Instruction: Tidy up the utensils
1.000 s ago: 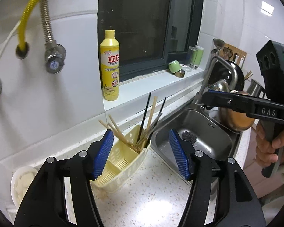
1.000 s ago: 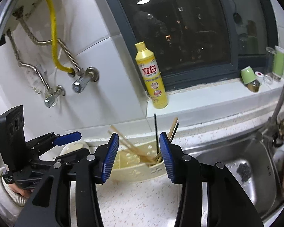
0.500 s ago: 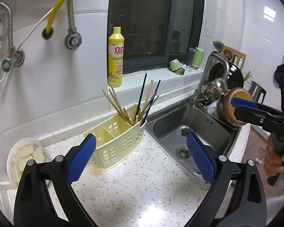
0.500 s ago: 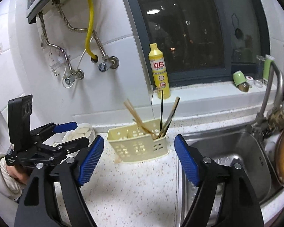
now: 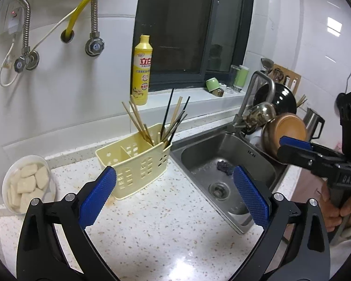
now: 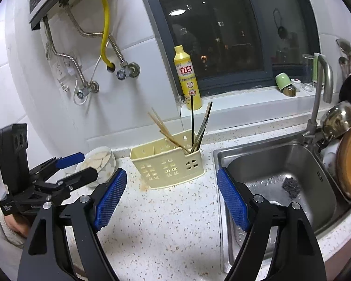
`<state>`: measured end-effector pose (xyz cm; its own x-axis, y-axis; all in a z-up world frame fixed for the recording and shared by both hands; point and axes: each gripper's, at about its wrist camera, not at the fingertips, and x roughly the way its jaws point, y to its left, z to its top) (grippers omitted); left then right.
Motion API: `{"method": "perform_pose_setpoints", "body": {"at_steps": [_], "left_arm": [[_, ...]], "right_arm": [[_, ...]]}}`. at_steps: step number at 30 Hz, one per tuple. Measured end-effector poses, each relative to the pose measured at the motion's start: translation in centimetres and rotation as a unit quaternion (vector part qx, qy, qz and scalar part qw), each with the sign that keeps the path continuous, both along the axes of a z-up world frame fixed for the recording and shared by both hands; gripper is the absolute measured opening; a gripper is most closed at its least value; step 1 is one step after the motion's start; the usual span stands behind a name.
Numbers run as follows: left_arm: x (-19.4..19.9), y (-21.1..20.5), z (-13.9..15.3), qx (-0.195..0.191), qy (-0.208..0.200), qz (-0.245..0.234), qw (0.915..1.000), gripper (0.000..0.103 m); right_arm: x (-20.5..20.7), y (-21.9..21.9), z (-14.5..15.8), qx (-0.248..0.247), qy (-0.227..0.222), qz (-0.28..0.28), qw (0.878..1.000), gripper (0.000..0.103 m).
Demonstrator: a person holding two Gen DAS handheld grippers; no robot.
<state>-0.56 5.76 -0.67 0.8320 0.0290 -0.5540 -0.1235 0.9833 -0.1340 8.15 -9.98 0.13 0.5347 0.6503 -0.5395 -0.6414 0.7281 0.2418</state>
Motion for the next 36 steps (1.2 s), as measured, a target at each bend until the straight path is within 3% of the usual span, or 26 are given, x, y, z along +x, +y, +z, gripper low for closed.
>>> {"method": "perform_pose_setpoints", "body": {"at_steps": [12, 36], "left_arm": [[0.3, -0.6, -1.0, 0.003, 0.018, 0.003, 0.9998, 0.097], [0.2, -0.6, -0.9, 0.003, 0.017, -0.003, 0.9998, 0.097]], "right_arm": [[-0.9, 0.0, -0.2, -0.007, -0.013, 0.002, 1.0, 0.077], [-1.3, 0.7, 0.0, -0.018, -0.021, 0.008, 1.0, 0.077]]}}
